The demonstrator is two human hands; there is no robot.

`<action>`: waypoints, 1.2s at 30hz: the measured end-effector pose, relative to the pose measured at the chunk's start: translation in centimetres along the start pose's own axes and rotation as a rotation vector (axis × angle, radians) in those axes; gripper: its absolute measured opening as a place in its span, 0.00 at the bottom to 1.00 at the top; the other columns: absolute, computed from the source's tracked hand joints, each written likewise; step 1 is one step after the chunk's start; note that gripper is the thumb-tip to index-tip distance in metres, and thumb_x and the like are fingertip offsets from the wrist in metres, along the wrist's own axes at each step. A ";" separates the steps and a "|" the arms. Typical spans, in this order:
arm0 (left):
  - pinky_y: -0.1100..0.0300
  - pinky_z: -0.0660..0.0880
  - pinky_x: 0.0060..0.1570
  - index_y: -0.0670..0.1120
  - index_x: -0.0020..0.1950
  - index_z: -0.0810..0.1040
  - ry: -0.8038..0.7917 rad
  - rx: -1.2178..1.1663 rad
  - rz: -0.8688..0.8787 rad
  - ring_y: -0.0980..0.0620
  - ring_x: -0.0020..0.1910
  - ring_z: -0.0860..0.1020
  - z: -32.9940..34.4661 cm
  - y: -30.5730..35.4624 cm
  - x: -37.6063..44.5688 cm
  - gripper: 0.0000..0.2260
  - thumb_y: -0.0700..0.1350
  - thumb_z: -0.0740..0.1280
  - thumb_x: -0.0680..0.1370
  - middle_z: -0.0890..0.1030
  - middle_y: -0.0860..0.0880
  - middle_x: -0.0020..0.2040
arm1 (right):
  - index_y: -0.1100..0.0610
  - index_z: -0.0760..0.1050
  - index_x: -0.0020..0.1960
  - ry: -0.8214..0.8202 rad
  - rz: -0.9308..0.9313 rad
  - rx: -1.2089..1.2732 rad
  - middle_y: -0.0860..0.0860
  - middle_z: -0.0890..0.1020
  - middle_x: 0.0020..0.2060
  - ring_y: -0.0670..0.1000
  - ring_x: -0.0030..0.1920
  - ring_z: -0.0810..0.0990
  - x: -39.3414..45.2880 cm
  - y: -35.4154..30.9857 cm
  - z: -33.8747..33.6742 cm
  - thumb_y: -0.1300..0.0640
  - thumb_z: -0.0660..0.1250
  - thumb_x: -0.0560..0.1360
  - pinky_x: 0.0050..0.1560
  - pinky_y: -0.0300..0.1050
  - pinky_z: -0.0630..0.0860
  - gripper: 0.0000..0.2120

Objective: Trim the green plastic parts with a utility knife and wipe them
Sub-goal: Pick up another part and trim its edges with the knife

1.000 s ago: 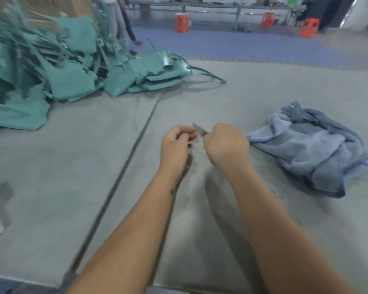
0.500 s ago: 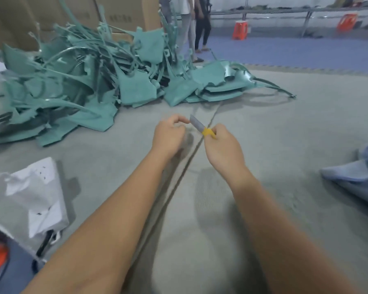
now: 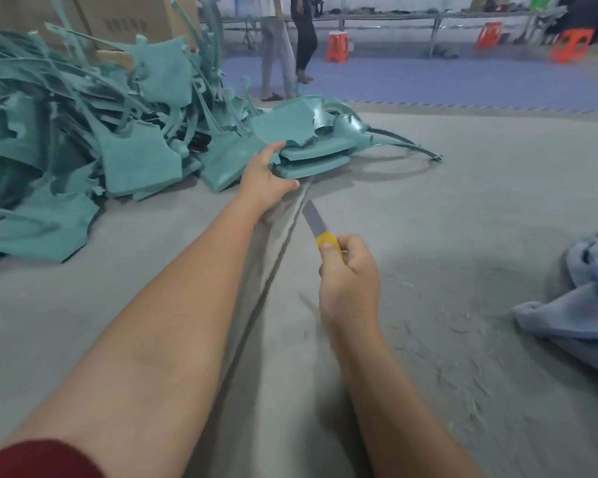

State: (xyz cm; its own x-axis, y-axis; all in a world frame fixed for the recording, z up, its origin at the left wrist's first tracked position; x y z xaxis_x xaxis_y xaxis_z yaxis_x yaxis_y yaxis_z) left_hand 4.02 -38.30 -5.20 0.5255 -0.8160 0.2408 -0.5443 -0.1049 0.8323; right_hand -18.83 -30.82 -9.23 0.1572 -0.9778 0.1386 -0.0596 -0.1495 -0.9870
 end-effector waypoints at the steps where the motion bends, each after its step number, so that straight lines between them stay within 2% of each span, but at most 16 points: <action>1: 0.52 0.64 0.71 0.51 0.71 0.70 0.008 0.095 0.031 0.44 0.73 0.65 0.6 -0.3 0.3 0.32 0.43 0.77 0.69 0.69 0.44 0.72 | 0.53 0.67 0.37 0.040 0.017 0.065 0.44 0.68 0.25 0.45 0.26 0.64 0.1 0.0 -0.5 0.55 0.61 0.79 0.28 0.41 0.62 0.12; 5: 0.49 0.60 0.68 0.59 0.67 0.72 0.226 0.475 0.129 0.44 0.73 0.60 0.5 0.3 1.6 0.30 0.58 0.76 0.66 0.66 0.50 0.74 | 0.52 0.66 0.35 0.133 0.124 0.269 0.48 0.66 0.28 0.48 0.29 0.61 0.4 0.8 -1.2 0.59 0.60 0.78 0.30 0.45 0.60 0.13; 7: 0.46 0.58 0.67 0.61 0.68 0.71 0.239 0.664 0.182 0.44 0.74 0.57 1.0 1.1 2.3 0.27 0.57 0.72 0.70 0.64 0.52 0.75 | 0.52 0.66 0.35 0.144 0.131 0.296 0.48 0.66 0.28 0.48 0.29 0.61 0.6 0.8 -1.2 0.60 0.60 0.77 0.30 0.44 0.59 0.13; 8: 0.43 0.56 0.68 0.61 0.67 0.71 0.214 0.692 0.187 0.44 0.75 0.55 1.4 1.0 2.6 0.23 0.51 0.70 0.73 0.63 0.52 0.76 | 0.52 0.66 0.35 0.148 0.130 0.302 0.48 0.66 0.28 0.48 0.29 0.61 0.7 0.8 -1.2 0.61 0.60 0.77 0.30 0.44 0.59 0.13; 10: 0.34 0.50 0.70 0.59 0.66 0.73 0.157 0.616 0.152 0.44 0.78 0.51 2.1 0.6 2.9 0.24 0.36 0.62 0.75 0.65 0.52 0.76 | 0.52 0.67 0.36 0.159 0.127 0.315 0.49 0.66 0.28 0.48 0.29 0.61 0.9 0.9 -1.4 0.60 0.61 0.77 0.29 0.44 0.59 0.12; 11: 0.32 0.48 0.70 0.57 0.65 0.74 0.136 0.566 0.139 0.44 0.78 0.50 2.2 0.4 2.8 0.25 0.33 0.59 0.75 0.68 0.52 0.74 | 0.52 0.67 0.36 0.171 0.127 0.327 0.49 0.66 0.29 0.49 0.29 0.61 1.0 1.0 -1.5 0.60 0.61 0.78 0.29 0.44 0.59 0.12; 15: 0.32 0.57 0.69 0.54 0.62 0.78 0.081 0.475 0.244 0.38 0.76 0.57 1.8 1.0 1.1 0.15 0.40 0.62 0.78 0.75 0.49 0.68 | 0.51 0.66 0.39 0.288 0.099 0.371 0.52 0.67 0.31 0.49 0.31 0.63 1.1 1.0 -2.6 0.59 0.58 0.80 0.30 0.46 0.61 0.11; 20: 0.36 0.59 0.70 0.57 0.64 0.77 -0.034 0.443 0.264 0.40 0.75 0.61 2.1 0.7 -5.5 0.17 0.44 0.66 0.77 0.73 0.51 0.71 | 0.51 0.64 0.40 0.440 0.094 0.405 0.54 0.69 0.33 0.53 0.34 0.66 0.8 1.0 -4.5 0.58 0.56 0.81 0.35 0.48 0.65 0.11; 23: 0.49 0.63 0.70 0.55 0.64 0.78 -0.046 0.435 0.307 0.42 0.71 0.67 2.3 2.4 -8.9 0.17 0.42 0.64 0.77 0.76 0.51 0.68 | 0.52 0.64 0.41 0.424 0.115 0.399 0.52 0.70 0.30 0.52 0.31 0.69 0.6 0.7 -4.8 0.57 0.55 0.82 0.32 0.42 0.68 0.11; 27: 0.63 0.67 0.64 0.49 0.60 0.81 -0.058 0.082 0.249 0.45 0.63 0.76 4.6 5.6 -13.9 0.16 0.41 0.65 0.75 0.80 0.45 0.63 | 0.54 0.64 0.43 0.352 0.255 0.444 0.54 0.72 0.32 0.51 0.28 0.72 0.7 0.8 -5.2 0.59 0.53 0.83 0.29 0.41 0.70 0.09; 29: 0.64 0.62 0.66 0.49 0.64 0.79 -0.158 -0.006 0.205 0.45 0.68 0.72 7.7 7.2 -15.1 0.18 0.40 0.67 0.74 0.76 0.45 0.67 | 0.53 0.64 0.43 0.352 0.351 0.489 0.54 0.72 0.34 0.52 0.27 0.74 0.7 1.2 -7.1 0.60 0.53 0.82 0.27 0.40 0.70 0.10; 30: 0.61 0.57 0.71 0.50 0.68 0.75 -0.271 0.047 0.212 0.45 0.72 0.67 9.6 8.0 -15.6 0.22 0.43 0.68 0.73 0.71 0.46 0.72 | 0.53 0.64 0.44 0.331 0.382 0.491 0.54 0.73 0.35 0.51 0.27 0.75 0.8 1.4 -8.3 0.60 0.53 0.82 0.27 0.40 0.72 0.09; 32: 0.44 0.47 0.74 0.60 0.75 0.63 -0.494 0.310 0.210 0.48 0.78 0.53 12.7 8.4 -16.5 0.33 0.54 0.71 0.72 0.57 0.53 0.79 | 0.54 0.66 0.47 0.281 0.386 0.435 0.52 0.73 0.35 0.49 0.27 0.75 0.8 1.7 -11.4 0.61 0.54 0.82 0.23 0.37 0.71 0.07; 33: 0.39 0.44 0.73 0.64 0.75 0.60 -0.532 0.397 0.200 0.49 0.78 0.50 13.2 8.1 -16.7 0.35 0.57 0.72 0.71 0.52 0.56 0.79 | 0.55 0.66 0.46 0.266 0.352 0.398 0.52 0.73 0.34 0.48 0.26 0.73 0.9 1.7 -13.2 0.62 0.54 0.81 0.20 0.35 0.68 0.07; 35: 0.44 0.47 0.75 0.65 0.72 0.66 -0.468 0.293 0.201 0.50 0.78 0.52 13.0 8.3 -16.8 0.30 0.59 0.72 0.72 0.55 0.54 0.79 | 0.57 0.67 0.43 0.265 0.262 0.305 0.54 0.71 0.33 0.47 0.26 0.69 0.9 1.7 -16.4 0.67 0.55 0.79 0.20 0.35 0.64 0.08; 36: 0.53 0.52 0.75 0.62 0.69 0.72 -0.384 0.105 0.197 0.51 0.77 0.57 12.1 8.9 -17.0 0.23 0.56 0.71 0.74 0.60 0.51 0.78 | 0.59 0.67 0.43 0.267 0.226 0.246 0.54 0.72 0.34 0.47 0.26 0.70 0.7 1.6 -17.5 0.68 0.56 0.78 0.22 0.36 0.65 0.08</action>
State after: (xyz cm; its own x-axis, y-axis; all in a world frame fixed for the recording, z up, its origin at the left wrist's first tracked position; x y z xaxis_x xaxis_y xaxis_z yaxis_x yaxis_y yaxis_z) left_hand -17.68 -32.22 -7.98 0.1352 -0.9761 0.1701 -0.6838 0.0323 0.7290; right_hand -36.04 -34.31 -9.29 -0.0953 -0.9905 -0.0988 0.1784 0.0807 -0.9806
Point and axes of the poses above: each hand's wrist, its own x-axis towards the middle knuckle, its own z-axis out of the palm, y = z × x, the point moved 9 cm from there along x, towards the middle knuckle
